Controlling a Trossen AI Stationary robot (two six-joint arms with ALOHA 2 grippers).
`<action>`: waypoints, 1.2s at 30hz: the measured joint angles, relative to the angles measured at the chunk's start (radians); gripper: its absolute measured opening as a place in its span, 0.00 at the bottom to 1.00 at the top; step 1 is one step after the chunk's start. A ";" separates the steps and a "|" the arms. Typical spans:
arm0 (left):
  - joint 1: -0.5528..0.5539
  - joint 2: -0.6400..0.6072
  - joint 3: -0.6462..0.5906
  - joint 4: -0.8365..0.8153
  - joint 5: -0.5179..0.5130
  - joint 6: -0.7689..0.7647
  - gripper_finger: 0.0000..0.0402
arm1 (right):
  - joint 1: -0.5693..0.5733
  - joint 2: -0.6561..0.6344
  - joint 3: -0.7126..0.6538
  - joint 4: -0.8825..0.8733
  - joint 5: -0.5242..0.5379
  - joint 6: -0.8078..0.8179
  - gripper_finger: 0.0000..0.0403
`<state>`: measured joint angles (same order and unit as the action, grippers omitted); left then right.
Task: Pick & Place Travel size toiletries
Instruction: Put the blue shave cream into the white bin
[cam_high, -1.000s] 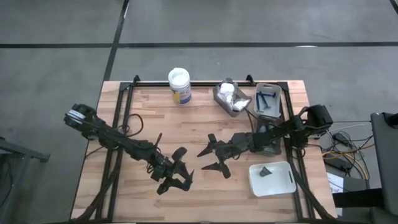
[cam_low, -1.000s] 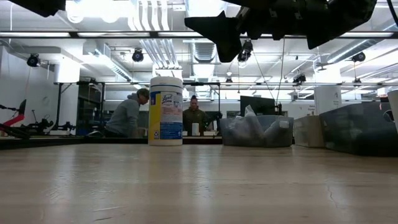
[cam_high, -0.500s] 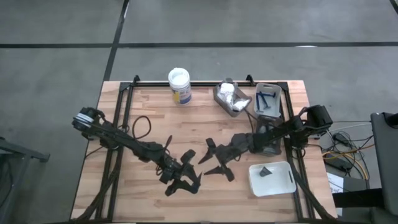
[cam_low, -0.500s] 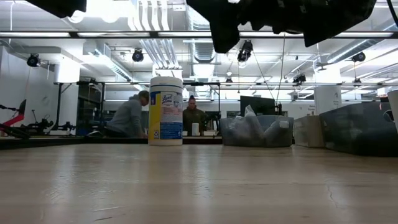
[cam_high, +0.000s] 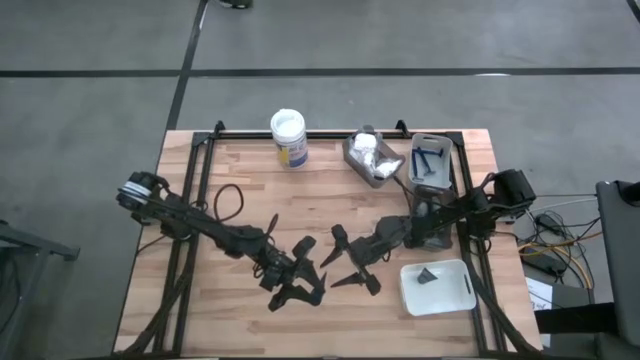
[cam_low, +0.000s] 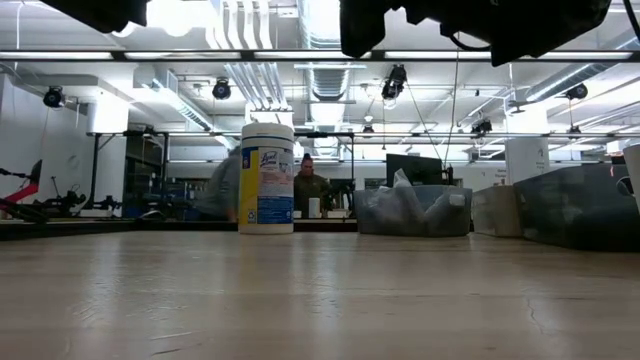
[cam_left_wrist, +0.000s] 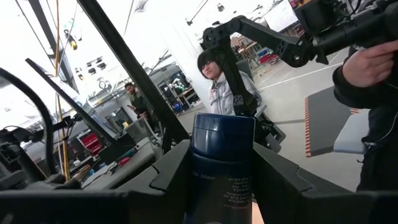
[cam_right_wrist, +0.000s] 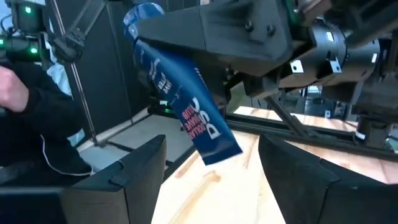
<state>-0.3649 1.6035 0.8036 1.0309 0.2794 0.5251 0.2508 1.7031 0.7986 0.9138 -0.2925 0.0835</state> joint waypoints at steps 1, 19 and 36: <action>0.003 0.000 0.000 0.000 0.000 0.000 0.38 | 0.000 0.000 0.000 -0.001 -0.001 -0.006 0.63; 0.055 0.000 0.002 -0.023 0.066 -0.002 0.38 | 0.000 0.000 0.044 -0.044 -0.102 -0.035 0.27; 0.056 0.000 0.001 -0.063 0.062 -0.093 0.38 | 0.000 0.000 0.043 -0.081 -0.110 -0.015 0.04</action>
<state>-0.3088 1.6035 0.8047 0.9676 0.3419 0.4324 0.2512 1.7035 0.8417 0.8326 -0.4029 0.0685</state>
